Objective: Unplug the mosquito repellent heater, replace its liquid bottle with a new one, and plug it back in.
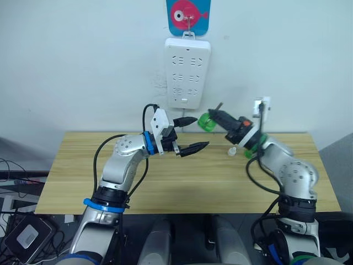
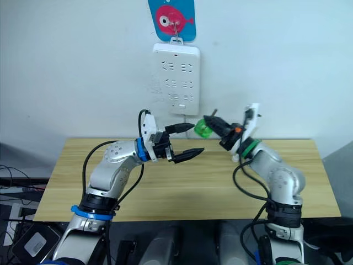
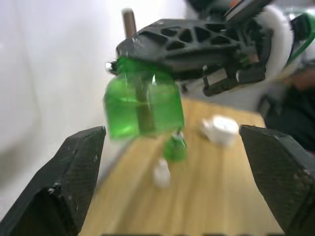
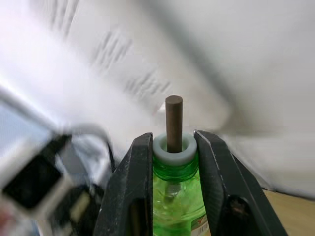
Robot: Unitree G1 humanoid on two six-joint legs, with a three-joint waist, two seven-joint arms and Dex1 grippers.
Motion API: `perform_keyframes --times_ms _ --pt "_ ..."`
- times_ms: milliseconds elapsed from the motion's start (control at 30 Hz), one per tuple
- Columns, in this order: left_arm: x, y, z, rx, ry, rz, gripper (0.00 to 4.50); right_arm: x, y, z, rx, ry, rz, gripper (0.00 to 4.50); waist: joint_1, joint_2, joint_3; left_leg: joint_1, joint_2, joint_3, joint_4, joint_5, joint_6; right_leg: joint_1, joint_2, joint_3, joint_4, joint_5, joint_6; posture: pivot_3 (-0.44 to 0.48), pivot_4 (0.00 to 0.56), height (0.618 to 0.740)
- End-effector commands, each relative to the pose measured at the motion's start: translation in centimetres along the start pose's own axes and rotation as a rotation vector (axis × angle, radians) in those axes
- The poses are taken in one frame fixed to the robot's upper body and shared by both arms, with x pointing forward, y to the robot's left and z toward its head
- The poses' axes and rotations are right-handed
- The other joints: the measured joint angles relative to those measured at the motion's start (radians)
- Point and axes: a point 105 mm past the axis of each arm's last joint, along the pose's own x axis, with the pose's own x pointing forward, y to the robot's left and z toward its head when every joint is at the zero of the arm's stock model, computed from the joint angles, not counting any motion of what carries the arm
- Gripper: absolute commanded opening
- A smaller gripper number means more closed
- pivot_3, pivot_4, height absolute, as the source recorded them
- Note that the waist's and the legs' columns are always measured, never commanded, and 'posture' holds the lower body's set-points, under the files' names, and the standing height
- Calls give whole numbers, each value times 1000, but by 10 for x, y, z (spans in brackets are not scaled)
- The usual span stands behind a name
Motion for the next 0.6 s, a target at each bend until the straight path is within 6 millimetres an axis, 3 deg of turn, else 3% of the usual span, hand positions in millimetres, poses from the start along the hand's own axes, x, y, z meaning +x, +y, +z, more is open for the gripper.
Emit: perform_keyframes --times_ms 33,200,600 --pt "11 -3 21 65 -113 80 4500 1 23 15 164 -87 60 865 -2 0 0 0 0 0 0 0 0 0 0 0 0 0 0 35 250 740" --pt "22 -9 24 50 -165 129 4500 1 35 4 191 -31 63 865 -4 0 0 0 0 2 0 0 0 0 0 1 1 0 0 32 250 740" --pt "26 -7 33 30 -217 181 4500 2 37 7 226 -26 49 865 -5 0 0 0 0 2 0 0 1 0 1 1 1 0 0 35 255 740"
